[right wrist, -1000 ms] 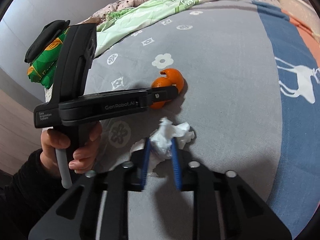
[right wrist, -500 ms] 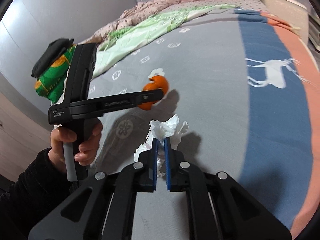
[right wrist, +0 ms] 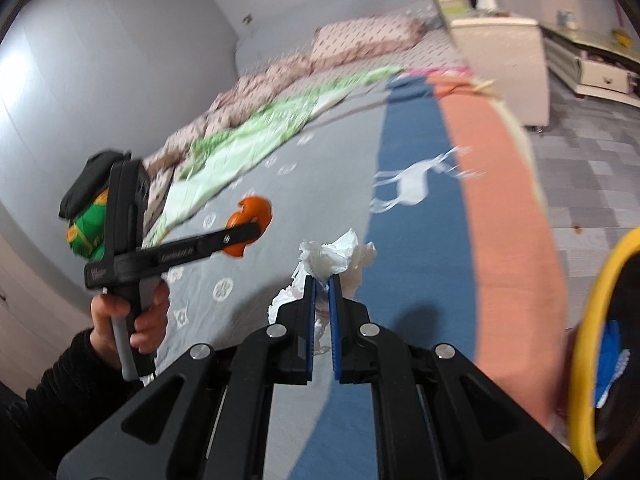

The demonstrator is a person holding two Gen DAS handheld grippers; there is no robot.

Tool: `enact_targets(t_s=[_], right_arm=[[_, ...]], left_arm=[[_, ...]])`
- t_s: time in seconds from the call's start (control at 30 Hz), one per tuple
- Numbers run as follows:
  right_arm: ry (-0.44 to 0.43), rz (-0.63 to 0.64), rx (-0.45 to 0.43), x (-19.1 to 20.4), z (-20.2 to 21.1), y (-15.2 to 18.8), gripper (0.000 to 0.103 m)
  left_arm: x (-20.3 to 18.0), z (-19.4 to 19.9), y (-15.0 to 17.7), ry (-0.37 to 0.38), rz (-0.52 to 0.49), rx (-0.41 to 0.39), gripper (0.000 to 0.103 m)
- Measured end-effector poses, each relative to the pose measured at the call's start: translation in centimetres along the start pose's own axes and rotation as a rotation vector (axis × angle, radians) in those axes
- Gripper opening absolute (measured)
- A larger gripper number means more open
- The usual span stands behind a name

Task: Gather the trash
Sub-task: 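Carry the orange peel and white tissue over the yellow bin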

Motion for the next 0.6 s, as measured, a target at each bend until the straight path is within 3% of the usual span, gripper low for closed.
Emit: enact_targets(t_s=[0.6], right_arm=[[0.195,-0.131,-0.275,-12.6,17.0,-4.0,0.007]], left_arm=[[-19.8,1.6,-2.2,0.148,-0.179,-0.077,0.03]])
Point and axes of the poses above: each gripper's, at about its wrist camera, not at the fingertips, and z roughly against the way its jaws point, x to its left, y to its underside, the point moved 7 cm from there along -z, roughly the way its jaws point
